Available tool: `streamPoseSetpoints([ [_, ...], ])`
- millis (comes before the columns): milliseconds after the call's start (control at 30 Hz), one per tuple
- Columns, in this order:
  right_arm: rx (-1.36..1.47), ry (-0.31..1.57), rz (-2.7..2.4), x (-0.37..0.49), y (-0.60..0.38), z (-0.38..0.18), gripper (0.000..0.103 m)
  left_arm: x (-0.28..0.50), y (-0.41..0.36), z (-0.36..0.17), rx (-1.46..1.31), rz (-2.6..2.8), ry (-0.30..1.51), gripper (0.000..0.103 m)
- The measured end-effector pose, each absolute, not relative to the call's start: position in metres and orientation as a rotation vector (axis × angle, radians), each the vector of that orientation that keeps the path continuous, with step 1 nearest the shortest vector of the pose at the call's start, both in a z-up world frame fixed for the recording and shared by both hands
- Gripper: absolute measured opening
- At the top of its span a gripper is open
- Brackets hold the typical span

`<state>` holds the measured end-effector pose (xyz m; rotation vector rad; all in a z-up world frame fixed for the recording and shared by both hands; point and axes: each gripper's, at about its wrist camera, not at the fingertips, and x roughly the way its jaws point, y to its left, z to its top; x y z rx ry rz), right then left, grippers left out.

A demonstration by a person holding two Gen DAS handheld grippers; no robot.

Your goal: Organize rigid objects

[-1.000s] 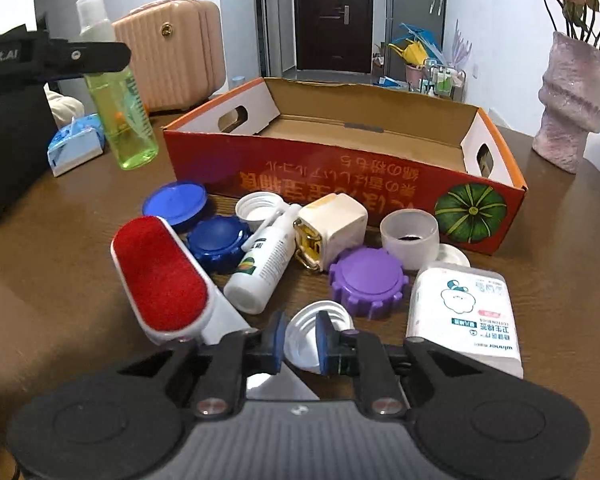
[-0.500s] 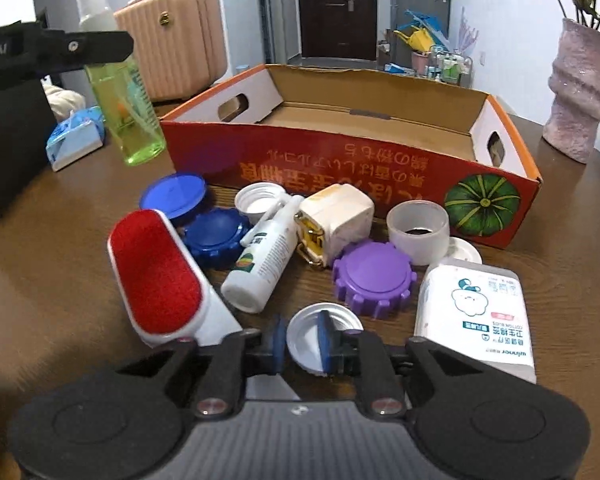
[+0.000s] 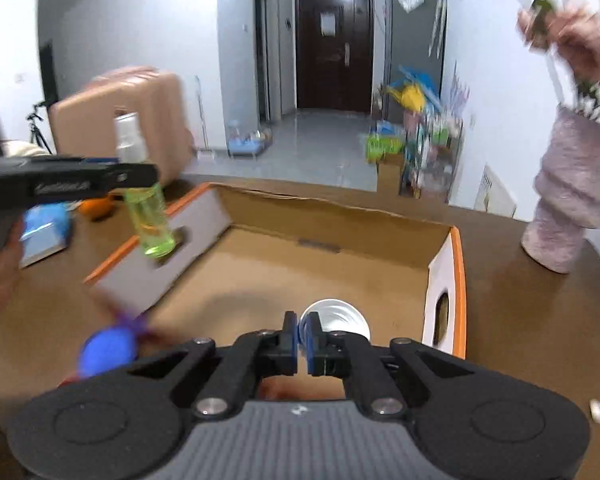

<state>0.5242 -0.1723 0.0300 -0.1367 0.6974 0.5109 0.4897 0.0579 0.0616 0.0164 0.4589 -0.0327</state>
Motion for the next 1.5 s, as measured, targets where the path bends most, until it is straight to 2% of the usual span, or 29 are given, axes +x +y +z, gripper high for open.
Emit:
streamPoseSetpoints([
  [167, -0.194, 0.807, 0.418, 0.638, -0.148, 0.005, 0.004, 0.577, 0.073, 0.032, -0.014, 0.052, 0.572, 0.031],
  [300, -0.219, 0.853, 0.373, 0.681, -0.137, -0.014, 0.004, 0.61, 0.079, 0.012, 0.034, 0.062, 0.644, 0.032],
  [367, -0.239, 0.879, 0.355, 0.693, -0.132, -0.024, 0.007, 0.618, 0.08, 0.006, 0.036, 0.047, 0.649, 0.032],
  [467, -0.205, 0.887, 0.351, 0.697, -0.133, -0.028, 0.016, 0.627, 0.081, 0.006, 0.041, 0.054, 0.652, 0.032],
  [500, -0.197, 0.881, 0.357, 0.695, -0.134, -0.027, 0.019, 0.628, 0.082, 0.007, 0.038, 0.054, 0.653, 0.033],
  [567, -0.188, 0.868, 0.363, 0.689, -0.138, -0.019, 0.02, 0.628, 0.082, 0.011, 0.046, 0.051, 0.656, 0.039],
  [633, -0.182, 0.851, 0.353, 0.68, -0.147, -0.007, 0.022, 0.623, 0.081, 0.016, 0.045, 0.057, 0.662, 0.051],
  [667, -0.178, 0.843, 0.347, 0.674, -0.153, 0.0, 0.023, 0.619, 0.081, 0.019, 0.039, 0.066, 0.669, 0.051],
  [800, -0.165, 0.805, 0.332, 0.64, -0.18, 0.035, 0.031, 0.579, 0.088, 0.036, 0.032, 0.064, 0.675, 0.055],
  [1167, -0.173, 0.713, 0.331, 0.476, -0.227, 0.103, 0.042, 0.413, 0.1, 0.105, -0.045, 0.009, 0.652, 0.07],
  [1267, -0.156, 0.649, 0.342, 0.418, -0.233, 0.109, 0.047, 0.358, 0.097, 0.115, -0.046, 0.004, 0.606, 0.073],
  [1333, -0.147, 0.606, 0.344, 0.379, -0.236, 0.108, 0.054, 0.321, 0.096, 0.116, -0.053, -0.009, 0.573, 0.076],
  [1500, -0.091, 0.516, 0.353, 0.283, -0.243, 0.086, 0.056, 0.23, 0.093, 0.103, -0.07, -0.022, 0.495, 0.082],
])
